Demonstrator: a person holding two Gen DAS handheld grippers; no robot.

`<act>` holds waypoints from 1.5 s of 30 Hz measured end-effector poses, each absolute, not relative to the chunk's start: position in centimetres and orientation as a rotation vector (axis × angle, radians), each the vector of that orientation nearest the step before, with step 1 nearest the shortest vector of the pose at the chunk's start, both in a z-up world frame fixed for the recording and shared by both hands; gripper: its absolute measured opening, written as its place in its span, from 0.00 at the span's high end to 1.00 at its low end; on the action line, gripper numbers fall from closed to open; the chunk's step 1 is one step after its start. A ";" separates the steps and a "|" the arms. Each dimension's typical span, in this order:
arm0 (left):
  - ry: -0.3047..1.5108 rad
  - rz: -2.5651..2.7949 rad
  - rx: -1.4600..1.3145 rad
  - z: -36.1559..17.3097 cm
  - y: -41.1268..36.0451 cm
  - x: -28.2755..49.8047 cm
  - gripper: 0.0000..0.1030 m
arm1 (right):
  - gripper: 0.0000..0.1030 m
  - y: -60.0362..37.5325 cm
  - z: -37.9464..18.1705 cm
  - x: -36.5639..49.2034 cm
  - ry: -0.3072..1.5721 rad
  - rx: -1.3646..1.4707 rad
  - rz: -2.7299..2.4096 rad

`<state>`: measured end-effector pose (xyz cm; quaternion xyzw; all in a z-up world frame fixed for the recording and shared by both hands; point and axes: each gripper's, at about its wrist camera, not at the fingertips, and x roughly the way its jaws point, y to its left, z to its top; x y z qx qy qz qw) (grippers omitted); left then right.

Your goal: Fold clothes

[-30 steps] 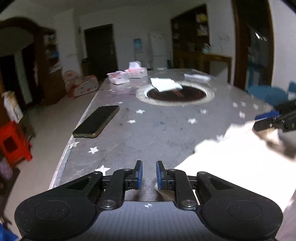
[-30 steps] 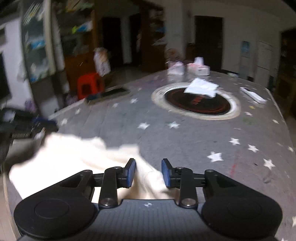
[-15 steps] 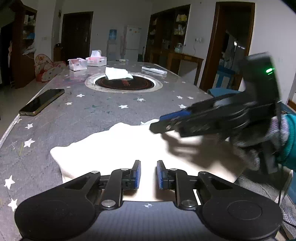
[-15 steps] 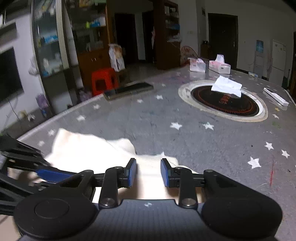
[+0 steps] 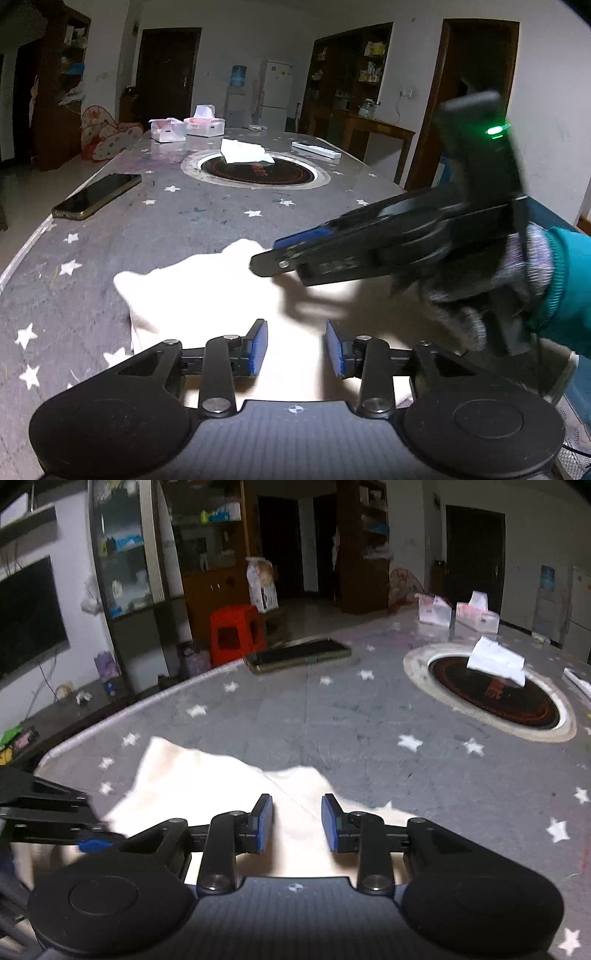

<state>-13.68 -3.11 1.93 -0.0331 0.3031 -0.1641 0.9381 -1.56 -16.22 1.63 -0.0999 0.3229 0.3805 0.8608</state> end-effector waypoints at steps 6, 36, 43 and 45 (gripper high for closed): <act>0.607 -0.309 -0.091 2.2 -2.1 -13.2 0.61 | 0.72 -16.6 2.2 -0.6 0.690 -0.156 0.781; 0.604 -0.155 -0.165 1.9 2.6 -11.0 0.61 | 0.74 -30.6 2.9 -3.4 0.607 0.121 0.528; 0.608 -0.150 -0.141 1.8 2.2 -11.0 0.60 | 0.73 -33.4 3.3 -3.8 0.611 0.087 0.401; 0.609 -0.148 -0.137 1.7 2.1 -11.0 0.60 | 0.73 -33.4 3.2 -4.3 0.622 0.079 0.420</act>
